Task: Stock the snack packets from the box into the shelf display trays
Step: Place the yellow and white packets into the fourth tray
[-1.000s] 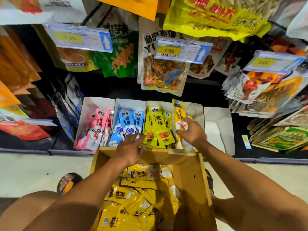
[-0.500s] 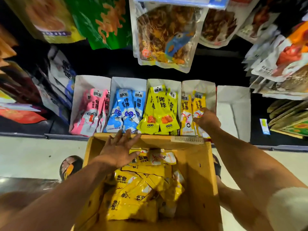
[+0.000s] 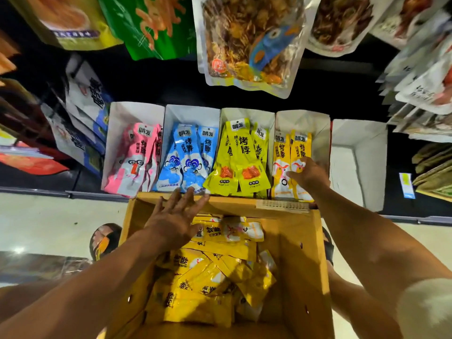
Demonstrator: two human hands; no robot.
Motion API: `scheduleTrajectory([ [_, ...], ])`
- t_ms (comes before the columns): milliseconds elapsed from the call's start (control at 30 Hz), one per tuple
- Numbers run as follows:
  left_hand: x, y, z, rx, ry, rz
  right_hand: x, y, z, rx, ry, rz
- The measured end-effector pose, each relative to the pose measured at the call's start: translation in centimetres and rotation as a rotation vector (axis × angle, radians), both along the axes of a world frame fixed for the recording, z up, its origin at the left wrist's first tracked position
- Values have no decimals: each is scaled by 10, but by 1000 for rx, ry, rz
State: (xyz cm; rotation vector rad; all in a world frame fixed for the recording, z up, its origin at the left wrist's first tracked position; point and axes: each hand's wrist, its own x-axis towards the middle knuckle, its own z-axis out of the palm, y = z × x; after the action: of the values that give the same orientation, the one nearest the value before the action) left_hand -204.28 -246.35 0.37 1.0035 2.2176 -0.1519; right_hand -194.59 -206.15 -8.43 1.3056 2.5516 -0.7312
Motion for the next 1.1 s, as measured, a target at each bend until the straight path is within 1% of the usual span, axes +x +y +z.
scheduleTrajectory([
  [167,-4,2,-2,-48,-26,-10,1,1,4,-20,-21,35],
  [367,-6,5,9,-76,-50,-15,6,-18,28,49,-5,126],
  [500,-7,5,14,-64,-64,2,14,-45,59,75,118,171],
  [633,-4,-2,20,-48,-25,-7,27,-79,86,207,149,290],
  [700,-2,-6,24,-67,-2,1,32,-102,100,187,170,357],
  [800,-2,-14,24,-111,29,35,42,-138,110,126,252,451],
  [933,2,-20,20,-126,36,101,61,-179,98,158,388,612],
  [1000,4,-22,18,-130,37,104,70,-198,84,120,338,669],
  [1100,4,-24,15,-141,23,91,83,-215,55,1,117,680],
])
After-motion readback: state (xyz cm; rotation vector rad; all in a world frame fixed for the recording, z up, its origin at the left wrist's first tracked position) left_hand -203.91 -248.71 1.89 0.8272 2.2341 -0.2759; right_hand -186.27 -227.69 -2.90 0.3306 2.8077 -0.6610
